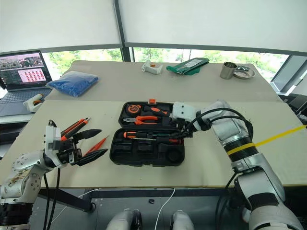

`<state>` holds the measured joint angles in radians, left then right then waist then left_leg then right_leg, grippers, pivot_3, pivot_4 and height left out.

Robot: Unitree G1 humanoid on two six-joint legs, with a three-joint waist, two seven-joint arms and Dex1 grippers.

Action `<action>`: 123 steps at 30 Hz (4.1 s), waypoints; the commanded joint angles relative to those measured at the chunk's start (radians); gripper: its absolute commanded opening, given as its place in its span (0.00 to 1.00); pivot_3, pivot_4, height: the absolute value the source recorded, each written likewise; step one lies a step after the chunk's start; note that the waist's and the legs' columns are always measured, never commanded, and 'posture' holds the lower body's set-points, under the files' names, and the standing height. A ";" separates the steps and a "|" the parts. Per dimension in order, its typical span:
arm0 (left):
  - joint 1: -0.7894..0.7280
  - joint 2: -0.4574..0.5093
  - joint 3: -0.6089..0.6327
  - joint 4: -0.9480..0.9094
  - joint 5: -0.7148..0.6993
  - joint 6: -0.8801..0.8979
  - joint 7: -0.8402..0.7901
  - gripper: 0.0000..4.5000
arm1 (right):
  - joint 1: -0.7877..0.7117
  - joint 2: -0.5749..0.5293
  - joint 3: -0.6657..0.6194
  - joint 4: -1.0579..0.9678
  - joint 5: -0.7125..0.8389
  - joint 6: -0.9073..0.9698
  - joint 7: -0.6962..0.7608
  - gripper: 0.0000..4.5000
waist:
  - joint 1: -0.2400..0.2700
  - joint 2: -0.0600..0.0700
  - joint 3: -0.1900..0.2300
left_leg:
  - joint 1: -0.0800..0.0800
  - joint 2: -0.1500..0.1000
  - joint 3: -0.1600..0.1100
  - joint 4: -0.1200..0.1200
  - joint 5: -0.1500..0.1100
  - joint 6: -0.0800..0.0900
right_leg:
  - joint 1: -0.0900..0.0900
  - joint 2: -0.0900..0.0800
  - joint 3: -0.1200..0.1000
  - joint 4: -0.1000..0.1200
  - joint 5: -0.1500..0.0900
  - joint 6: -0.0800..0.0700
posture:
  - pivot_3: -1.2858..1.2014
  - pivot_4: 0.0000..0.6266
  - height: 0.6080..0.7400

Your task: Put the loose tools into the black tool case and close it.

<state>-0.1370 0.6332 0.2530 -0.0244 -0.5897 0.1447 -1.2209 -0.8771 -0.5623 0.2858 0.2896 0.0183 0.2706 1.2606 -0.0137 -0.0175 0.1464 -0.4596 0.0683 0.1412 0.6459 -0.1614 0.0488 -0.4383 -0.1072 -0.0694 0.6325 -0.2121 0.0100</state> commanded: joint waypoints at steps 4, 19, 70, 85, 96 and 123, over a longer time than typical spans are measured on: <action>0.012 0.001 0.010 -0.033 -0.003 -0.026 0.016 1.00 | 0.116 0.107 -0.036 -0.025 0.032 -0.048 -0.129 0.09 | 0.000 0.000 0.000 | 0.000 -0.001 0.000 0.000 0.000 0.000 | 0.000 0.000 0.000 0.000 0.000 0.000 | 0.52 0.24 1.00; 0.030 0.026 -0.003 -0.094 0.007 0.006 0.044 1.00 | 0.160 0.144 0.048 0.146 -0.044 -0.132 -0.178 0.01 | 0.000 0.000 0.000 | 0.004 0.000 0.000 0.000 0.001 -0.002 | 0.002 0.000 0.000 0.000 0.000 -0.001 | 0.52 0.24 1.00; 0.045 0.128 -0.040 -0.145 0.100 0.556 0.604 1.00 | 0.587 -0.118 -0.371 -0.635 0.550 -0.037 -0.137 1.00 | 0.026 -0.002 0.001 | 0.003 -0.001 0.000 -0.005 -0.008 -0.003 | -0.001 -0.005 0.000 -0.006 -0.003 -0.003 | 0.52 0.24 1.00; -0.011 0.139 -0.155 -0.006 0.196 0.426 0.420 0.11 | 0.661 -0.072 -0.391 -0.640 0.584 -0.107 -0.095 1.00 | 0.026 -0.002 0.001 | 0.013 0.000 0.000 -0.003 -0.008 -0.004 | 0.003 -0.006 -0.001 -0.005 -0.009 -0.001 | 0.52 0.24 1.00; -0.313 0.160 -0.249 0.007 0.227 0.152 0.107 0.11 | 0.742 -0.177 -0.563 -0.554 0.576 -0.093 -0.117 1.00 | 0.051 -0.005 0.003 | 0.009 -0.002 0.001 -0.002 -0.008 -0.004 | 0.001 -0.006 -0.001 -0.006 -0.005 -0.006 | 0.52 0.24 1.00; -0.569 0.061 -0.660 0.297 0.621 -0.015 -0.031 0.11 | 0.803 -0.229 -0.581 -0.579 0.552 -0.100 -0.149 1.00 | 0.038 -0.005 0.003 | 0.014 -0.001 -0.002 0.004 -0.008 -0.001 | 0.014 -0.001 0.001 -0.004 -0.009 0.001 | 0.52 0.24 1.00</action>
<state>-0.6994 0.6732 -0.3734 0.2326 -0.0347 0.1765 -1.2379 -0.0653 -0.7902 -0.2837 -0.2561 0.5619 0.1771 1.1176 0.0242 -0.0228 0.1494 -0.4453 0.0669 0.1394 0.6495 -0.1696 0.0481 -0.4244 -0.1086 -0.0685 0.6289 -0.2213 0.0112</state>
